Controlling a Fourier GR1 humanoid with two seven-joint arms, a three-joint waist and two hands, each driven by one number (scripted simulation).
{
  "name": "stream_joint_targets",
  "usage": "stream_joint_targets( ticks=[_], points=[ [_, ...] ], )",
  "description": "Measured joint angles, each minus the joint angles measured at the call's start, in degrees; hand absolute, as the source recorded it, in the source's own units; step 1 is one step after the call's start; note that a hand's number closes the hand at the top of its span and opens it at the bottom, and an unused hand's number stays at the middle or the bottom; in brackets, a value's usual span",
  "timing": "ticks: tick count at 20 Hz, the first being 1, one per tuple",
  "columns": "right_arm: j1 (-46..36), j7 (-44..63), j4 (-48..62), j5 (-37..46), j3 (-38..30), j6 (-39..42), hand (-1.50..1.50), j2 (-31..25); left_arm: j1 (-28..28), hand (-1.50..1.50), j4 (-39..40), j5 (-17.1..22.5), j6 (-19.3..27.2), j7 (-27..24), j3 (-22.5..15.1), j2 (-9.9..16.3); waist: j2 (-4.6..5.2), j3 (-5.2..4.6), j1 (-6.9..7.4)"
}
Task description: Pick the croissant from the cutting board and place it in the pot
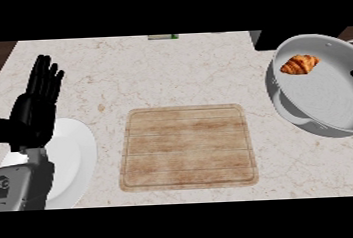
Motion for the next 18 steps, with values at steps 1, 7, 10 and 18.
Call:
stream_joint_targets(
  ticks=[1, 7, 10, 18],
  points=[
    [1.66, -0.87, -1.86, -1.46, -0.93, 0.13, -1.5, 0.05, -0.02, 0.0, 0.29, 0.14, -0.3, -0.3, 0.04, -0.07, 0.0, -0.01, -0.03],
    [11.61, -7.29, -9.96, -10.37, -6.61, 3.21, -1.5, 0.29, 0.4, 0.0, -1.98, 0.14, -0.45, 1.5, 0.25, 0.17, 0.0, 0.0, 0.12],
    [16.86, -10.72, -13.01, -14.27, -9.46, 4.99, -1.5, 1.24, 0.99, 0.0, -2.13, -0.29, -0.34, 1.16, -0.01, -0.39, 0.01, 0.0, 0.06],
    [24.45, -15.78, -14.96, -22.63, -16.76, 11.61, -1.5, -0.04, -1.03, 0.0, 0.26, -0.69, -0.87, 0.73, 0.97, -0.32, 0.08, -0.01, 0.25]
  ],
)
